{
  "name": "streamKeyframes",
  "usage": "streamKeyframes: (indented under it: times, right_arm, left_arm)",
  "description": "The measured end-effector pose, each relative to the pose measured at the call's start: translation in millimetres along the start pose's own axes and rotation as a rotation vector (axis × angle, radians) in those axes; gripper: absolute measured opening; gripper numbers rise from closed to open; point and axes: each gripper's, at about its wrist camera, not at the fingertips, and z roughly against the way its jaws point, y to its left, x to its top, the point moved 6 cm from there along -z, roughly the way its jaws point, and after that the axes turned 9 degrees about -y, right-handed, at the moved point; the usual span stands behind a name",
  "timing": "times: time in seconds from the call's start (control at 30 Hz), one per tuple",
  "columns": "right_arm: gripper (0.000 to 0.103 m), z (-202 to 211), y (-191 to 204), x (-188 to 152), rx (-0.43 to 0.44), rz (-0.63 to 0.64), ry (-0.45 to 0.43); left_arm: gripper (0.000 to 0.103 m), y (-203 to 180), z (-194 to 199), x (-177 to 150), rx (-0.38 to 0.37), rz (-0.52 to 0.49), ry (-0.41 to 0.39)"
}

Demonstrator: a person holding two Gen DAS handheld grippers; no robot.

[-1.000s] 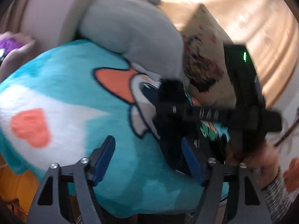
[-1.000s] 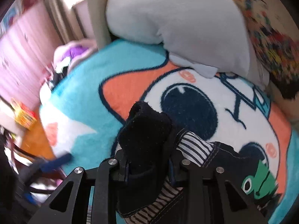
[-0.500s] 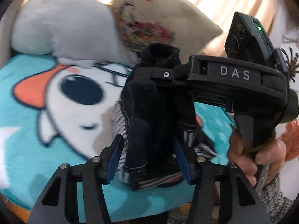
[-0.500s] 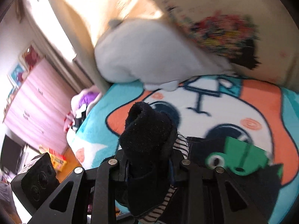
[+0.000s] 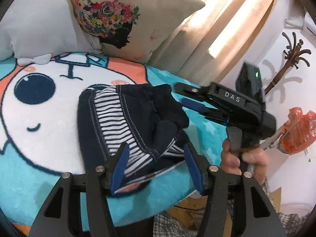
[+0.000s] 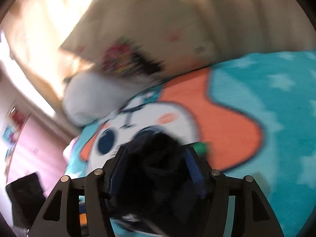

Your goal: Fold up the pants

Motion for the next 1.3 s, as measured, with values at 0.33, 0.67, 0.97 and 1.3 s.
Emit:
streamKeyframes:
  times: [0.33,0.67,0.97,1.3]
  right_arm:
    - [0.064,26,55,6,0.391,-0.098,0.005]
    - [0.06,2,-11,-30,0.096,-0.142,0.031]
    - [0.061,21,-26,-24,-0.138,-0.005,-0.074]
    - [0.062,28,28,-27,0.206,-0.002,-0.051]
  left_arm:
    - [0.061,10,-19,-8,0.094,0.016,0.028]
    - [0.061,3,-12,-13,0.067,-0.023,0.035]
    - [0.061,38,15,-4,0.162,0.029,-0.033]
    - [0.062,75,20,-7,0.256,0.108,-0.045]
